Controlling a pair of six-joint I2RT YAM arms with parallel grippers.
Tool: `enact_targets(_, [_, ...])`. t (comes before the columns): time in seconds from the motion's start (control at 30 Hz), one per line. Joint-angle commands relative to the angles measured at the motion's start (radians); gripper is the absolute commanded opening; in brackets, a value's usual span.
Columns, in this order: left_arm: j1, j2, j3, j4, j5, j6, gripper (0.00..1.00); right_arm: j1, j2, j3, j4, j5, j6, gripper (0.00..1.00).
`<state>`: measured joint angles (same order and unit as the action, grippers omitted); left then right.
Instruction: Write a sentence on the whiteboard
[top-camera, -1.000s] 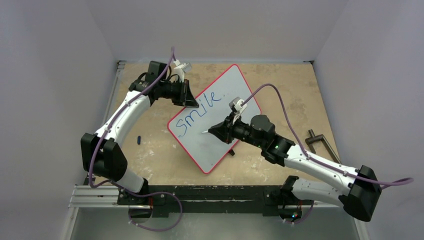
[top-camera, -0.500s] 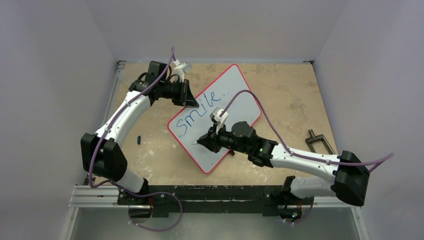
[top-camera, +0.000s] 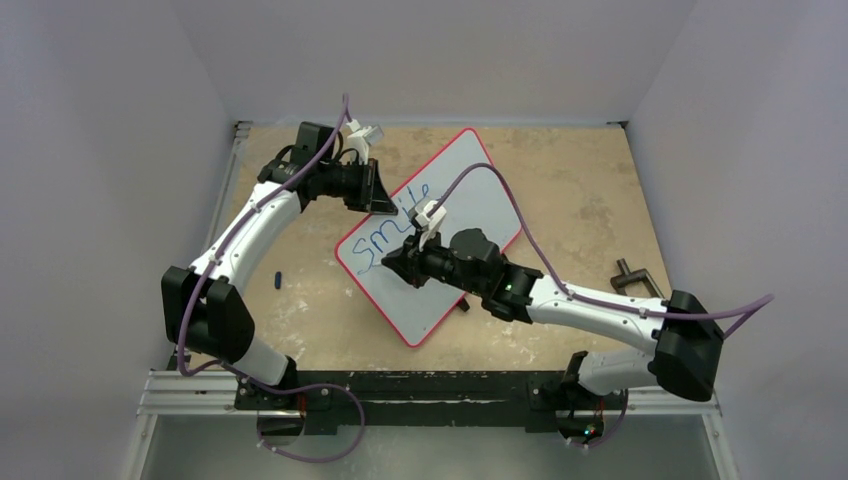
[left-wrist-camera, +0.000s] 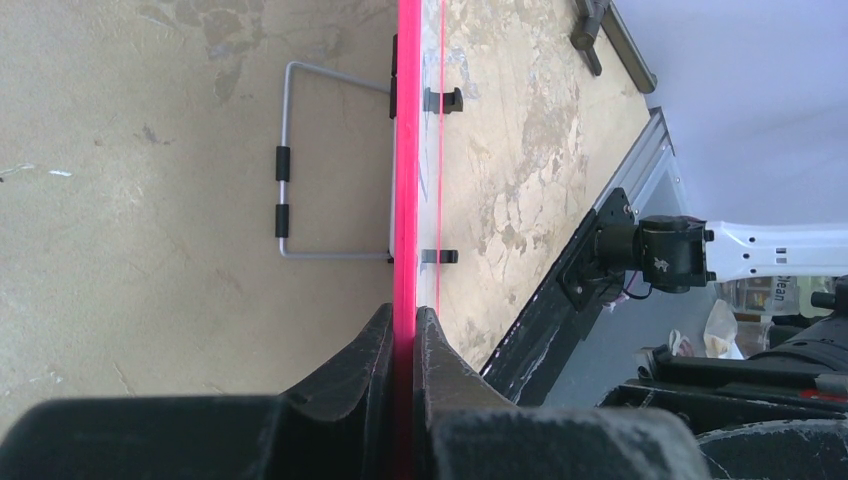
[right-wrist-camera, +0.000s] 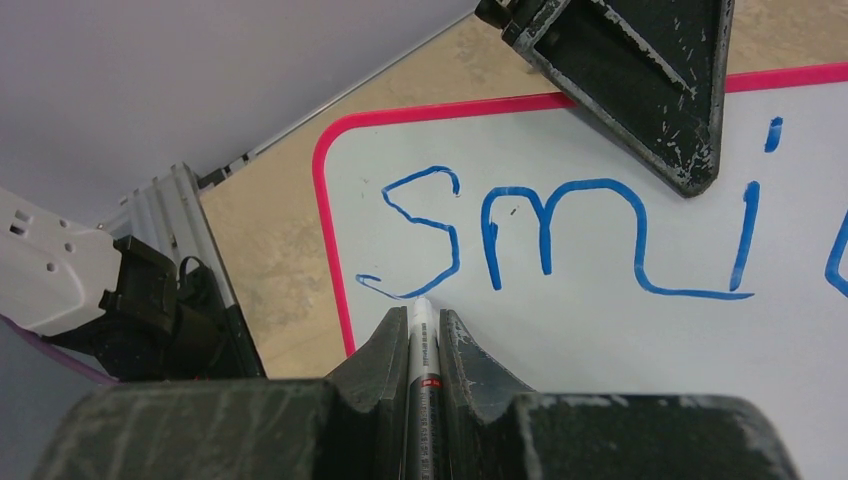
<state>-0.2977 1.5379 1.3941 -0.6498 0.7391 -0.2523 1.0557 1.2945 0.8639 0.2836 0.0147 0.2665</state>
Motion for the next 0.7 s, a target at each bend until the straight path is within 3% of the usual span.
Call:
enact_targets(0.0, [0.007,-0.045,0.019,0.105,-0.045,-0.001,0.00,0.006,0.009,0.054,0.015,0.050,-0.014,0.00])
enact_targets(0.67, [0.006,-0.060,0.010,0.106,-0.053,0.004,0.00,0.006,-0.022,-0.099,-0.014,0.065,0.038,0.00])
